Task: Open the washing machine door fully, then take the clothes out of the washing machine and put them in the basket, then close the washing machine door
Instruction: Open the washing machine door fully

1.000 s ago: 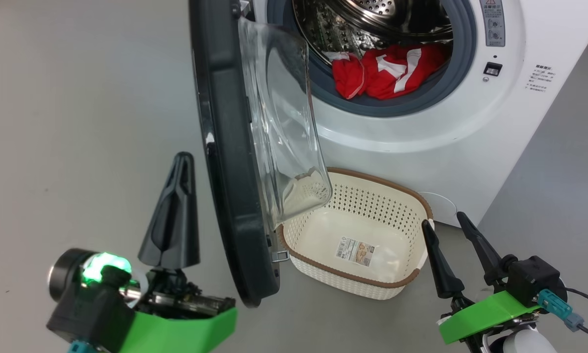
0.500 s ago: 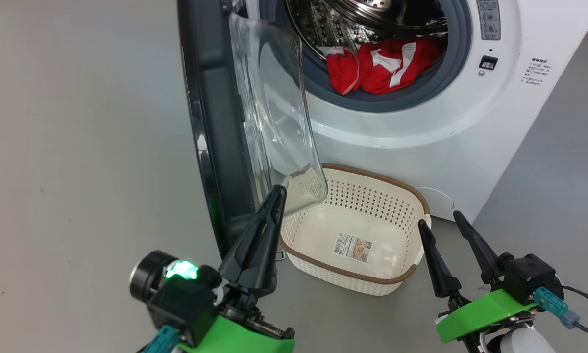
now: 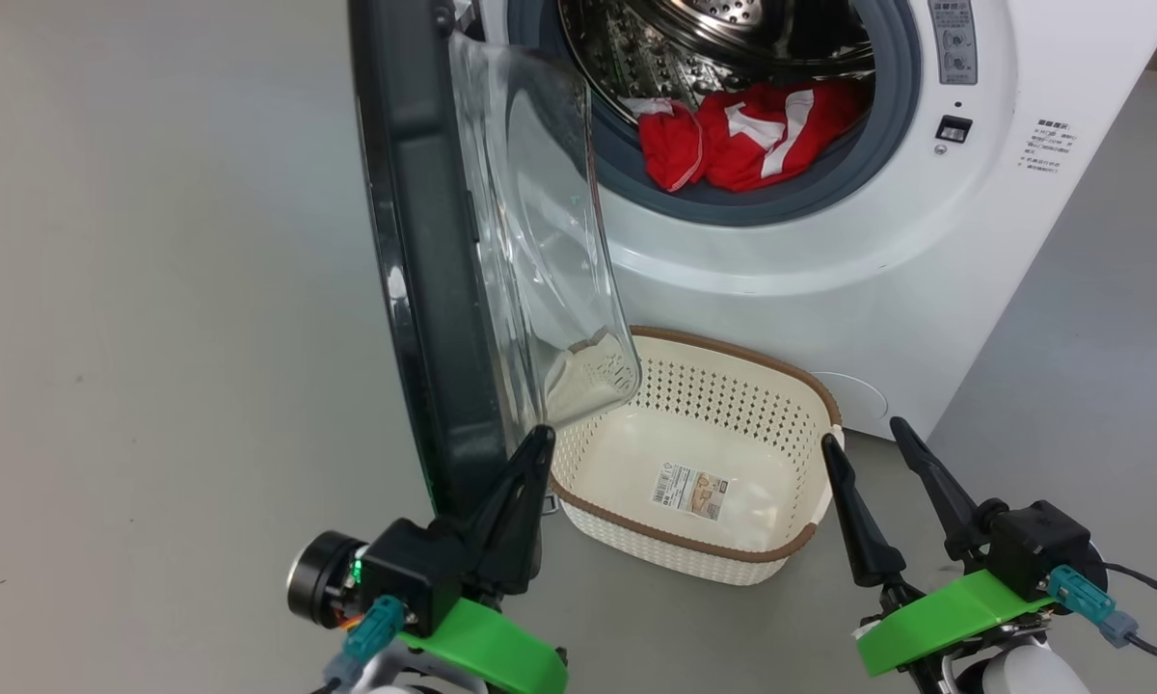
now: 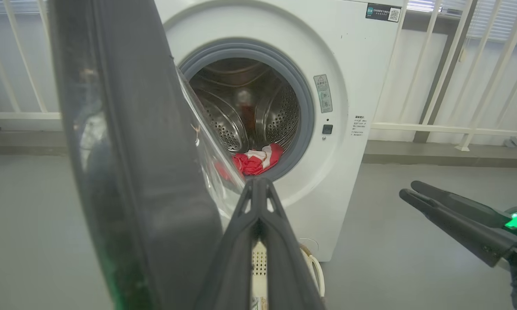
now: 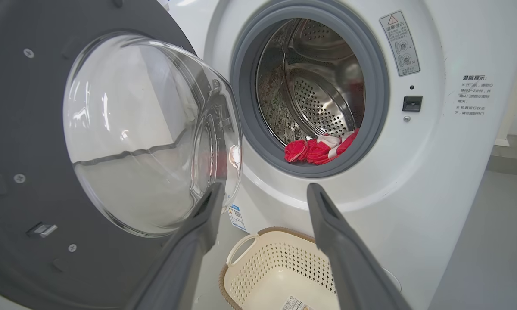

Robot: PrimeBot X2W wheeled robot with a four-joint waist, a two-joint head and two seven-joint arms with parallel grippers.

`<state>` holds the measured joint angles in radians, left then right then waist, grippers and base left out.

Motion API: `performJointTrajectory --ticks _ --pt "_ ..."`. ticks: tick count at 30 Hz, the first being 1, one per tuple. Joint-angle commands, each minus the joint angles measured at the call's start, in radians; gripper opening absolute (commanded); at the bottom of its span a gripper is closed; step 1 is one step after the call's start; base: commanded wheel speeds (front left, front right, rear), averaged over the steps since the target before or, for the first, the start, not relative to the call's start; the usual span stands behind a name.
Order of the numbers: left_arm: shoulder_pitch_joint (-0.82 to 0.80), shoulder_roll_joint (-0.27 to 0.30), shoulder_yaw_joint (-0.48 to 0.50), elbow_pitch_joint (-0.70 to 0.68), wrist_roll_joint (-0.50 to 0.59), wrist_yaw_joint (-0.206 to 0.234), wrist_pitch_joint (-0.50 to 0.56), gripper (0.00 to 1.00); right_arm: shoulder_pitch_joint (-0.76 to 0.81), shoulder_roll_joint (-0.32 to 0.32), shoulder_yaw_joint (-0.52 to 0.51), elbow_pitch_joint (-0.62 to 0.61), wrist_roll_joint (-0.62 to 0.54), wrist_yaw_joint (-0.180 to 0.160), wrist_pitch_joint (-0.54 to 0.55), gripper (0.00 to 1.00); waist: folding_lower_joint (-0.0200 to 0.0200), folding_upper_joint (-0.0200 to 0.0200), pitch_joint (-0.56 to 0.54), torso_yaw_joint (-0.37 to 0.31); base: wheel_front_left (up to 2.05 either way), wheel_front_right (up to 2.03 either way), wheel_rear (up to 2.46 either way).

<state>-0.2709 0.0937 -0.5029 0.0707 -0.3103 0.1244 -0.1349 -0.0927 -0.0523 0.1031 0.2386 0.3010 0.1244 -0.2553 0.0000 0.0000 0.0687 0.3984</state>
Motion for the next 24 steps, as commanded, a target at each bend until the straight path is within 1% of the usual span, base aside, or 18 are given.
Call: performJointTrajectory --ticks 1,8,12,24 --pt "-0.042 0.001 0.031 0.0 0.003 0.009 -0.014 0.0 -0.034 0.002 0.024 -0.023 0.007 0.006 -0.006 1.0 0.0 0.0 0.0 0.0 0.0 0.0 0.0" --pt "-0.045 -0.004 0.048 0.043 -0.002 0.038 -0.039 0.0 -0.028 0.002 0.027 -0.023 0.009 0.006 -0.006 1.0 0.0 0.0 0.0 0.002 0.0 0.0 0.0" --pt "-0.035 -0.003 0.07 0.045 -0.008 0.066 -0.044 0.0 -0.027 0.002 0.029 -0.022 0.01 0.006 -0.006 1.0 0.0 0.0 0.001 0.006 0.0 0.0 0.0" --pt "0.016 0.035 0.134 0.002 -0.017 0.13 -0.062 0.0 -0.026 0.002 0.043 -0.027 0.015 0.006 0.006 1.0 0.0 0.0 0.011 0.029 0.0 0.0 0.0"
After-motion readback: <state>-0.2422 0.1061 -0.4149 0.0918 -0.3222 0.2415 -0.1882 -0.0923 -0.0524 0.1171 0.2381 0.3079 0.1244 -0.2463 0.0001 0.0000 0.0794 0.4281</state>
